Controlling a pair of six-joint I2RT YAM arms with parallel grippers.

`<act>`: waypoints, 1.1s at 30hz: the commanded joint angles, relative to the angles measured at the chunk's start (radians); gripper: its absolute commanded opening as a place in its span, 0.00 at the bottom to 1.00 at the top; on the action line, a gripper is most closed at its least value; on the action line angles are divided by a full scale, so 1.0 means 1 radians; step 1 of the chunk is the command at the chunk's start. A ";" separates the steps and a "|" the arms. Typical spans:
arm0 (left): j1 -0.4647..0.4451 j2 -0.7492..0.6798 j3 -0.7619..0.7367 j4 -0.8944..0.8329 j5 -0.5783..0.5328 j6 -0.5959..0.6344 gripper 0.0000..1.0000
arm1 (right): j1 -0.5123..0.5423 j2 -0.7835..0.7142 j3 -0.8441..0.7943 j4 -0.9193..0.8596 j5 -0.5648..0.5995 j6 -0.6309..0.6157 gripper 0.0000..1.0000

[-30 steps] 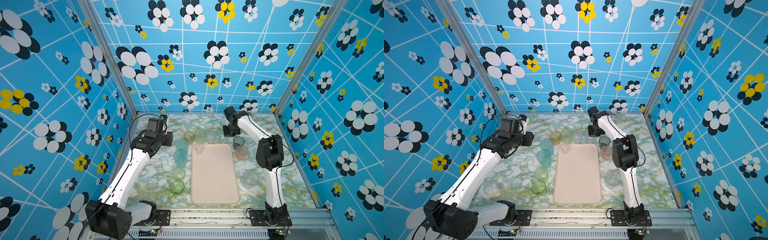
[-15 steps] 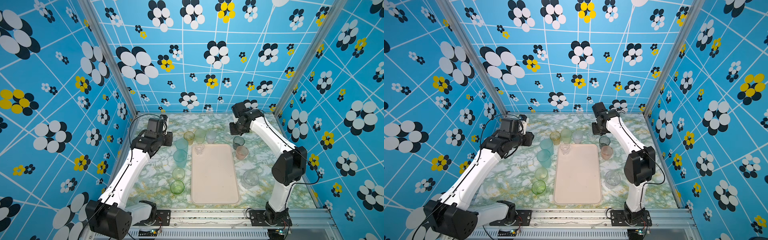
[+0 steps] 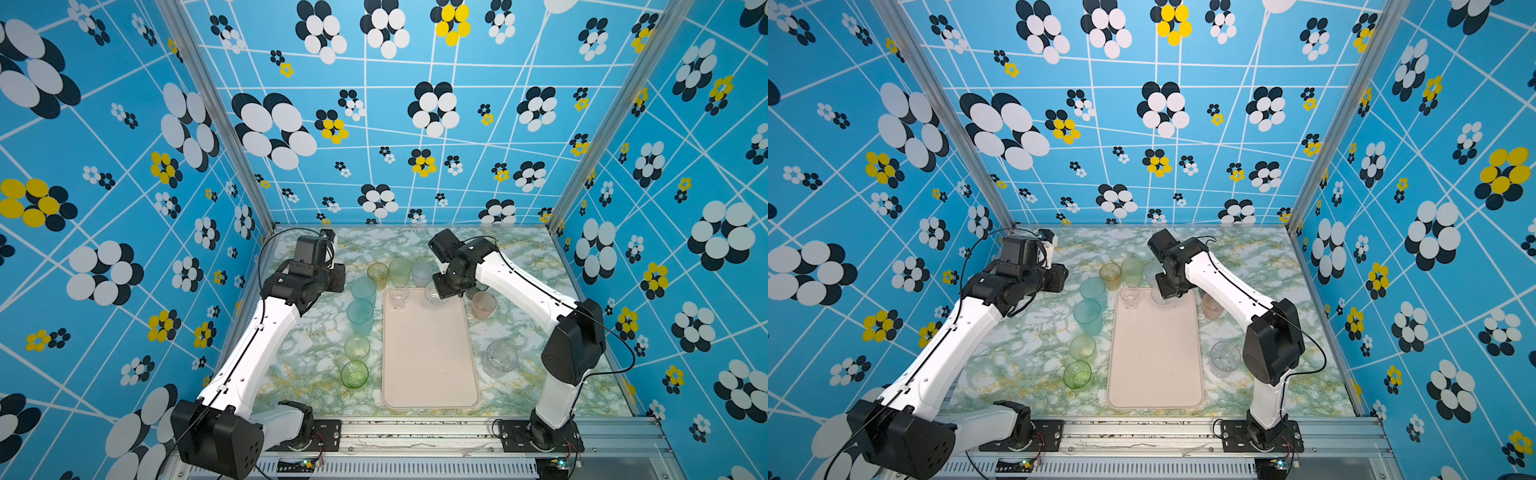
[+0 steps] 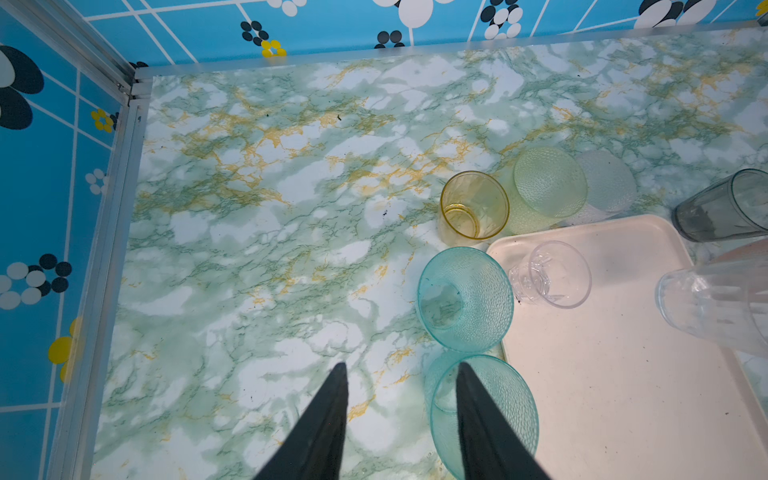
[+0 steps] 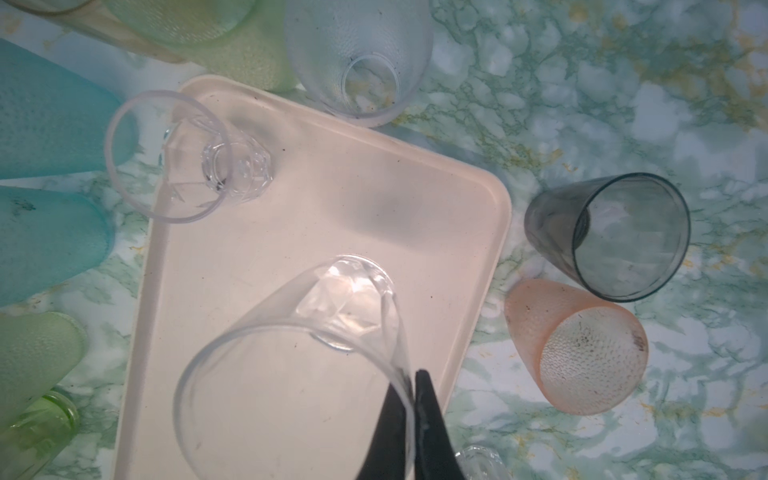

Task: Place the glasses into the tray
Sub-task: 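Carry the second clear glass with the right gripper over the tray, then lower the second clear glass onto the tray and open the right gripper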

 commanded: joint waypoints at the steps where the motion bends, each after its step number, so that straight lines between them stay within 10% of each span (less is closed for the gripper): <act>1: -0.009 -0.013 -0.006 0.002 0.012 -0.012 0.44 | 0.014 0.055 0.023 0.020 -0.024 0.028 0.05; 33: -0.004 0.002 -0.018 0.000 0.006 0.005 0.45 | -0.041 0.254 0.127 0.091 -0.020 0.042 0.05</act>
